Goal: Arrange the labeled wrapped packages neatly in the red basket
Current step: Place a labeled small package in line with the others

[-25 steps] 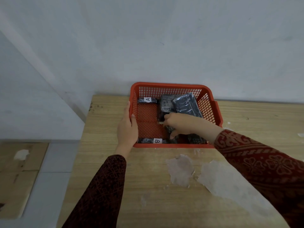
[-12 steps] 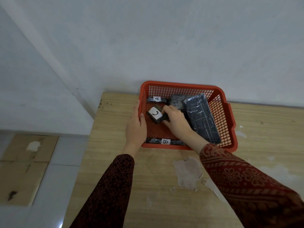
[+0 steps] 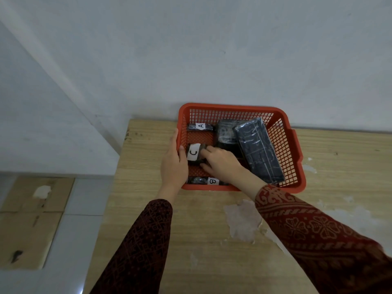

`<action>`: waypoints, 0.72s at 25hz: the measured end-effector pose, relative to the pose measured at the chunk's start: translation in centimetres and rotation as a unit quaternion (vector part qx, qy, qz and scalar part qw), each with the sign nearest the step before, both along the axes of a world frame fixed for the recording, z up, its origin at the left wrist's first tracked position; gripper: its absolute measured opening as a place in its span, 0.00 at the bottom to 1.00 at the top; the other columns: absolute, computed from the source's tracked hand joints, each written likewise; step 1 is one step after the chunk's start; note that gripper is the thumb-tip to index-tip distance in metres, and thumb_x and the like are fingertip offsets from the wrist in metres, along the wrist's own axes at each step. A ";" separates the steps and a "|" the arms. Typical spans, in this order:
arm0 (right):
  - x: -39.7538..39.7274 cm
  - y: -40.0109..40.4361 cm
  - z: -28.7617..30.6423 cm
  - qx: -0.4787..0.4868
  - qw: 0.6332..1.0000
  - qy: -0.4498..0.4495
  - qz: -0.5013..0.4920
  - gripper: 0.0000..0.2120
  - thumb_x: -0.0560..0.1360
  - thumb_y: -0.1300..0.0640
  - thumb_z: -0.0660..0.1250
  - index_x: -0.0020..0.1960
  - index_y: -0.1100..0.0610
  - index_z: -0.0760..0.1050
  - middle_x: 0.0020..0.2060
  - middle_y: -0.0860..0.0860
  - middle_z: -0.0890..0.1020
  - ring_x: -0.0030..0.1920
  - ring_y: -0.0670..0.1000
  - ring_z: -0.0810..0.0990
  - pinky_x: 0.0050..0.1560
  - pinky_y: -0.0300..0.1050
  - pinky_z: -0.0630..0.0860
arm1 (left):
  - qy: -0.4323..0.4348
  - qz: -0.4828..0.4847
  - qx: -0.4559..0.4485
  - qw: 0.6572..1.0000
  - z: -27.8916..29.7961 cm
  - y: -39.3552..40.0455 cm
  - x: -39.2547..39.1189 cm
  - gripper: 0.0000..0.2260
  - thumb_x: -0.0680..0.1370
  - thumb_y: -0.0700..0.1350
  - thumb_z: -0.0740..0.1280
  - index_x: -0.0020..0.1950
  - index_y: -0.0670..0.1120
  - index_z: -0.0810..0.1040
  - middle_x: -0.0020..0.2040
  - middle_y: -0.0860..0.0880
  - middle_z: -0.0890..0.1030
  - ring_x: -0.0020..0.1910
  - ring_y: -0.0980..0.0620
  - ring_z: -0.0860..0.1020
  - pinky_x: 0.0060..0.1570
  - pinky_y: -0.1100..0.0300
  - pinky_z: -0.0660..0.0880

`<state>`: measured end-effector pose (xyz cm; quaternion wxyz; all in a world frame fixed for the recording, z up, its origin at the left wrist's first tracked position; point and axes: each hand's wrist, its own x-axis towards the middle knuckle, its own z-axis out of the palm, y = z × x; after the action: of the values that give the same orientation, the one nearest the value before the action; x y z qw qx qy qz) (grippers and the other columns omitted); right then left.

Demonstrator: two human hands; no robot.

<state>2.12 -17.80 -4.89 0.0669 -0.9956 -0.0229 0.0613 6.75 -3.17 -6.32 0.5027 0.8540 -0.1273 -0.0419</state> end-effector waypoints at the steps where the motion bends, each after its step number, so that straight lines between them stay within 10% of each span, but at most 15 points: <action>1: 0.4 -0.5 0.3 0.003 1.000 0.002 0.026 0.15 0.76 0.57 0.63 0.61 0.59 0.71 0.57 0.56 0.76 0.55 0.57 0.76 0.48 0.53 0.77 | -0.003 0.001 0.001 1.000 0.0 0.0 0.0 0.22 0.82 0.46 0.53 0.77 0.54 0.57 0.72 0.52 0.69 0.61 0.59 0.71 0.55 0.65 0.66; 8: 4.4 -2.4 1.2 -0.070 0.973 0.098 0.195 0.29 0.73 0.71 0.62 0.71 0.55 0.65 0.76 0.53 0.62 0.75 0.58 0.60 0.70 0.57 0.66 | -0.003 0.011 0.006 1.000 0.0 -0.1 -0.1 0.21 0.82 0.47 0.53 0.76 0.54 0.57 0.72 0.53 0.68 0.58 0.67 0.65 0.56 0.69 0.64; 18: 2.7 -0.2 0.0 -0.188 0.965 0.048 0.176 0.15 0.77 0.62 0.59 0.62 0.54 0.75 0.51 0.54 0.82 0.52 0.57 0.79 0.60 0.51 0.65 | 0.009 0.008 0.000 1.000 0.0 -0.1 0.1 0.22 0.83 0.46 0.53 0.77 0.54 0.57 0.68 0.52 0.71 0.54 0.63 0.67 0.52 0.64 0.67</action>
<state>4.82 -17.98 -4.87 -0.1322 -0.9665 -0.1828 0.1227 6.86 -3.30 -6.30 0.5042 0.8545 -0.1161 -0.0460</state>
